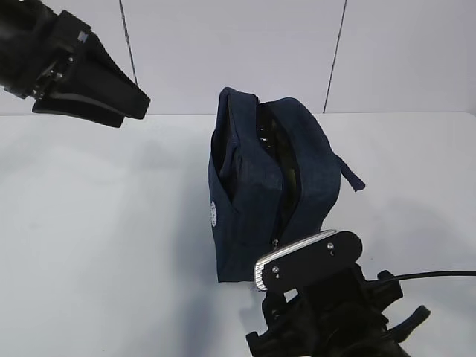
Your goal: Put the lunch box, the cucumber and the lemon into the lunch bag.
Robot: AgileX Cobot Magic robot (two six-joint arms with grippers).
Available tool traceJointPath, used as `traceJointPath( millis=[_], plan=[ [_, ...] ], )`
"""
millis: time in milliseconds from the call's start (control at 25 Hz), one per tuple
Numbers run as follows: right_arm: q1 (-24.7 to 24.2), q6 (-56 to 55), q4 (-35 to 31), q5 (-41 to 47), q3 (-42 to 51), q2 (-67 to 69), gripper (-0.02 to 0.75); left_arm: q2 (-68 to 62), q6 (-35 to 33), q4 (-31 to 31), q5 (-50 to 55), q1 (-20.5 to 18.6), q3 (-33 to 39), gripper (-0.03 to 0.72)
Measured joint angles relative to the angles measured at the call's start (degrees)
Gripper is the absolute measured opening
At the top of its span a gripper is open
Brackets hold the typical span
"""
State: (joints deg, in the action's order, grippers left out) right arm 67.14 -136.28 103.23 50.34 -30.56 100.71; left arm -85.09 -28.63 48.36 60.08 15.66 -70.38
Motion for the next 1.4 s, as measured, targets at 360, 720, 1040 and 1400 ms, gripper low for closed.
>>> traceJointPath(
  millis=[360, 720, 1040, 1400],
  plan=[
    [-0.71, 1.07, 0.0, -0.97, -4.06, 3.19, 0.515, 0.0, 0.0, -0.12, -0.13, 0.0, 0.0, 0.362],
    [-5.34, 1.89, 0.0, -5.57, -4.85, 3.38, 0.515, 0.0, 0.0, -0.69, -0.16, 0.0, 0.0, 0.362],
    [-7.24, 3.8, 0.0, -7.91, -6.51, 3.38, 0.515, 0.0, 0.0, -0.71, -0.16, 0.0, 0.0, 0.362],
    [-9.72, 7.21, 0.0, -11.67, -9.42, 5.58, 0.515, 0.0, 0.0, -0.82, -0.16, 0.0, 0.0, 0.362]
  ],
)
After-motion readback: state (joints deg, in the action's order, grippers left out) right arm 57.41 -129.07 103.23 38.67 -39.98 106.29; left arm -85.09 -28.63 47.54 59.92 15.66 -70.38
